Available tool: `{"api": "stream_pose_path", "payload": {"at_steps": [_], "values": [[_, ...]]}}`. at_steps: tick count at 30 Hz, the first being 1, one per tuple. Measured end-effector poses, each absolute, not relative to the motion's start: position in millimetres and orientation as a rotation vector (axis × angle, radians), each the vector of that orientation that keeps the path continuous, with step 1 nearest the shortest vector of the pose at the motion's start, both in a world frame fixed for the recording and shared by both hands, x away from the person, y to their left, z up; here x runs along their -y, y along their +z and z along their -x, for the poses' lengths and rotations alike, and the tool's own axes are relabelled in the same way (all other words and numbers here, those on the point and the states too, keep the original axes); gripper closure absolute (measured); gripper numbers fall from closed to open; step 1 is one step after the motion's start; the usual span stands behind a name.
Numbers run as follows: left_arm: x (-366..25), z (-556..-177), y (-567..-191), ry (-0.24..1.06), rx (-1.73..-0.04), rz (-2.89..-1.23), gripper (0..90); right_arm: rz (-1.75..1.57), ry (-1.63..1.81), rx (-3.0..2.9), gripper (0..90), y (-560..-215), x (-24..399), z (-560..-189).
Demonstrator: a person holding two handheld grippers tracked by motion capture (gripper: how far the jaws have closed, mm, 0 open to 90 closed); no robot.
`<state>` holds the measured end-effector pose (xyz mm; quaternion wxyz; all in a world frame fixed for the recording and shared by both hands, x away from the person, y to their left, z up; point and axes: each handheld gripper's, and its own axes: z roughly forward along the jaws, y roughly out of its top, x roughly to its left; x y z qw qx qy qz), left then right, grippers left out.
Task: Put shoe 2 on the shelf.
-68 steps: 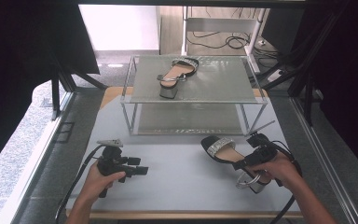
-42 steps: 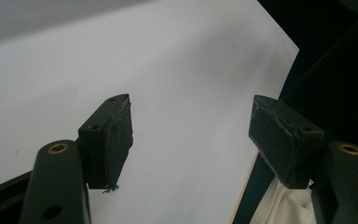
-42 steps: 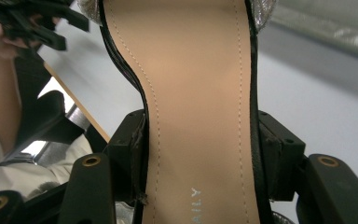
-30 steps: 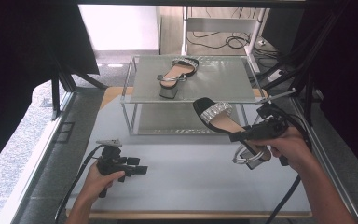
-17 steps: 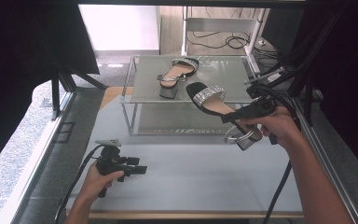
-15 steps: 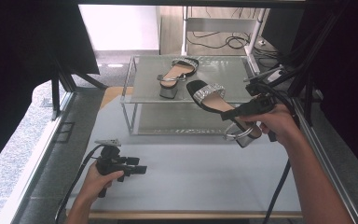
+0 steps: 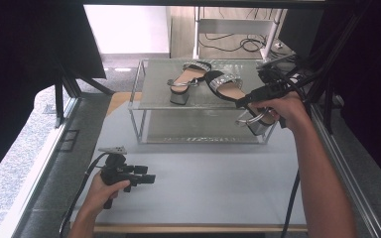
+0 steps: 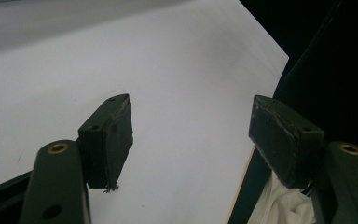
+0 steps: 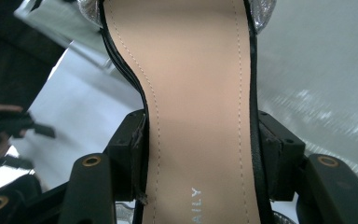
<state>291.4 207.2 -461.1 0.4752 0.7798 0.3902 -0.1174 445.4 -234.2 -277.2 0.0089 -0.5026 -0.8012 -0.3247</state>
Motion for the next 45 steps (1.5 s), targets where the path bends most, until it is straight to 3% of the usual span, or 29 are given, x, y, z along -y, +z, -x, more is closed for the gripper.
{"api": "stream_pose_path", "payload": {"at_steps": [15, 45], "values": [[-214.4, -292.3, -458.5, -0.262, -0.959, -1.899, 30.5, 1.739, -0.961, 2.470, 42.6, -278.6, 231.2, -506.8], [-227.0, -295.6, -456.9, -0.246, -0.969, -1.872, 30.8, 1.950, -0.812, 2.517, 42.5, -295.1, 217.2, -571.1]]}}
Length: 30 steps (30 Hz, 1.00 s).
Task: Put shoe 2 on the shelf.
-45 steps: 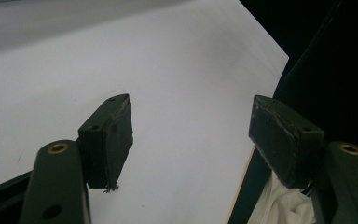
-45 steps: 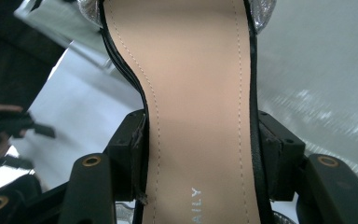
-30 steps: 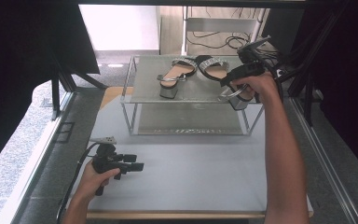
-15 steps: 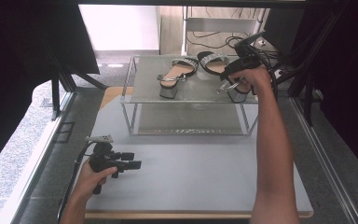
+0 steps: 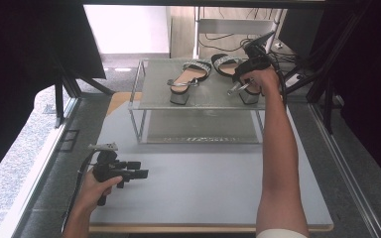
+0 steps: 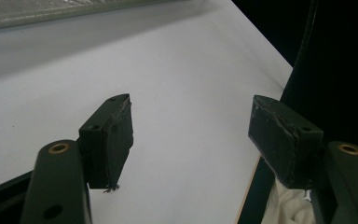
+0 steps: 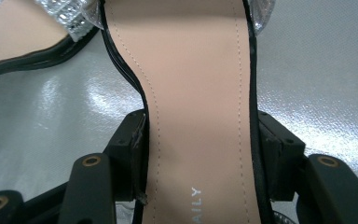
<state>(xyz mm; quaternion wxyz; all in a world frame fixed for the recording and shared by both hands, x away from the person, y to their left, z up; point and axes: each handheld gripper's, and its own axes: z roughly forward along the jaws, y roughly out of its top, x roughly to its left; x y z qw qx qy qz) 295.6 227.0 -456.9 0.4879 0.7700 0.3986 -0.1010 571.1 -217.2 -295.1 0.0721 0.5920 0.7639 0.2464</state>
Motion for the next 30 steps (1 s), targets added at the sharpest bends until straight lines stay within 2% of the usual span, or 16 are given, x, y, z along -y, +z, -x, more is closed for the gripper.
{"api": "stream_pose_path", "payload": {"at_steps": [13, 16, 24, 26, 30], "values": [[-223.6, -292.6, -455.7, -0.235, -0.971, -1.875, 30.9, -1.789, 0.663, -2.285, 41.6, -304.7, 213.8, -579.4], [-222.6, -292.0, -455.1, -0.229, -0.967, -1.881, 30.9, -1.768, 0.685, -2.274, 36.7, -304.2, 214.6, -576.5], [-221.3, -289.6, -451.9, -0.202, -0.965, -1.877, 31.2, -1.652, 0.838, -2.168, 31.2, -284.6, 215.4, -557.2], [-220.9, -288.9, -449.6, -0.194, -0.966, -1.881, 31.2, -1.605, 0.862, -2.164, 32.5, -277.3, 215.5, -549.4], [-223.6, -286.9, -439.0, -0.168, -0.953, -1.868, 31.4, -1.527, 0.972, -2.161, 40.5, -258.1, 222.0, -531.6]]}}
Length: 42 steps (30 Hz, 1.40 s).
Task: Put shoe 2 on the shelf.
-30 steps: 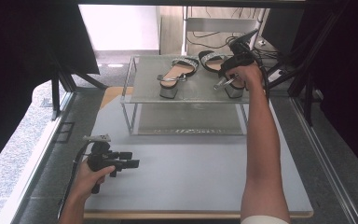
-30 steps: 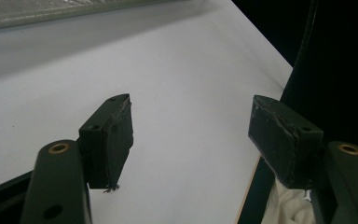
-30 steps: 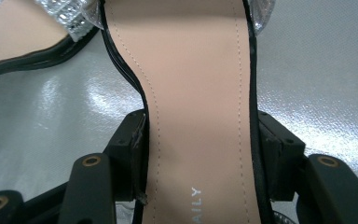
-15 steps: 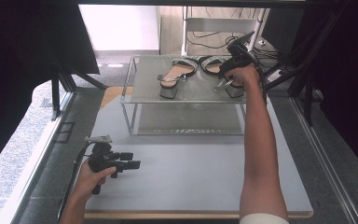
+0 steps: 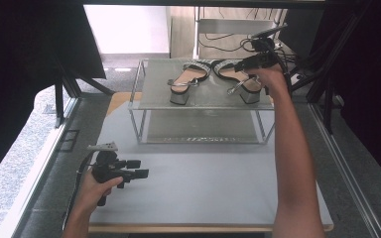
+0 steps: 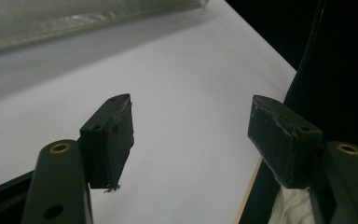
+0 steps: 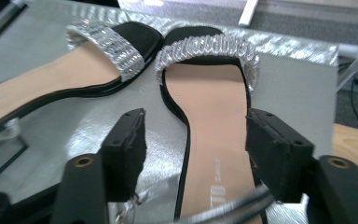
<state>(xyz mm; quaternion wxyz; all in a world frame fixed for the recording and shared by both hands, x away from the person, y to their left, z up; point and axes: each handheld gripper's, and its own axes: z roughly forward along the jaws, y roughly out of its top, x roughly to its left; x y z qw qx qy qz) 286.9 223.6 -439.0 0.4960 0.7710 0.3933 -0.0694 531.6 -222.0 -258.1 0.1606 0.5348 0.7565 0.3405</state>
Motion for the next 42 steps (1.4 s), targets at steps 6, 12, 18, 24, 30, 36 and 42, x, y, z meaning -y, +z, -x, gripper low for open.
{"api": "stream_pose_path", "payload": {"at_steps": [6, 12, 18, 24, 30, 36, 42], "values": [[-222.9, -290.1, -421.0, -0.117, -0.946, -1.865, 33.0, -1.470, 1.036, -2.181, 56.0, -249.3, 241.0, -500.8], [-217.2, -301.5, -392.7, -0.012, -0.975, -1.866, 37.3, -1.413, 1.060, -2.155, 65.8, -256.7, 263.3, -466.8], [-204.2, -323.2, -365.8, 0.073, -0.983, -1.847, 41.3, -1.418, 1.085, -2.108, 73.4, -266.7, 288.5, -451.2], [-188.5, -357.4, -344.8, 0.134, -1.018, -1.864, 52.7, -1.445, 1.060, -2.104, 80.0, -288.7, 300.6, -452.0], [-182.9, -394.8, -332.5, 0.161, -1.092, -1.843, 72.3, -1.439, 1.035, -2.107, 84.8, -304.8, 301.6, -456.8], [-168.3, -430.6, -326.3, 0.199, -1.158, -1.849, 78.1, -1.438, 1.023, -2.089, 85.2, -313.7, 299.3, -462.2], [-153.8, -455.2, -335.4, 0.188, -1.209, -1.872, 78.2, -1.415, 1.015, -2.093, 85.4, -319.5, 288.2, -463.0]]}}
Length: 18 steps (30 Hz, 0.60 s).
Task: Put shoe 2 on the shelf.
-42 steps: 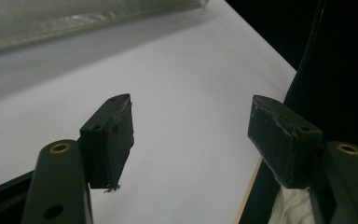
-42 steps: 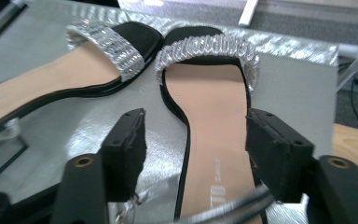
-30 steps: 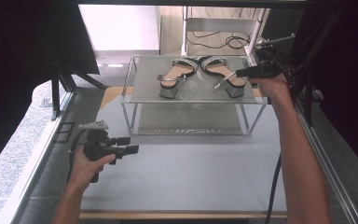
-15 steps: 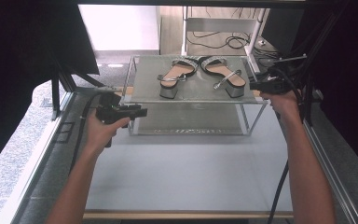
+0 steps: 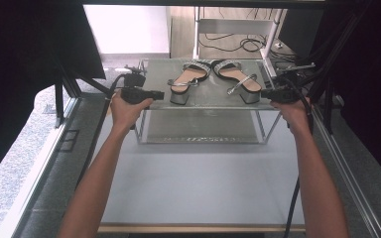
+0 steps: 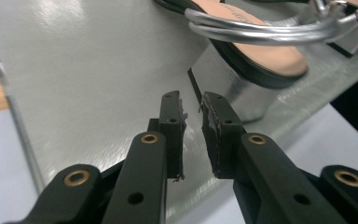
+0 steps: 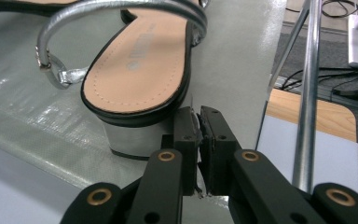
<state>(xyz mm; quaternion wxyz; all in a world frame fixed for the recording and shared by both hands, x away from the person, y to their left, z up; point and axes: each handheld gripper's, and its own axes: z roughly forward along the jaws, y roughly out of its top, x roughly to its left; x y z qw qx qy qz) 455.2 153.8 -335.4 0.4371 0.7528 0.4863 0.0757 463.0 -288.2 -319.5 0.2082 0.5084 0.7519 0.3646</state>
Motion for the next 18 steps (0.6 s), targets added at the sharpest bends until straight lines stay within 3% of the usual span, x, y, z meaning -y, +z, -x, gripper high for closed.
{"api": "stream_pose_path", "payload": {"at_steps": [11, 18], "values": [[-135.8, -472.1, -346.8, 0.168, -1.223, -1.881, 78.7, -1.428, 1.022, -2.079, 89.2, -323.4, 283.4, -458.2], [-116.0, -467.8, -344.3, 0.132, -1.179, -1.915, 78.5, -1.364, 1.057, -2.156, 89.3, -322.5, 257.2, -451.0]]}}
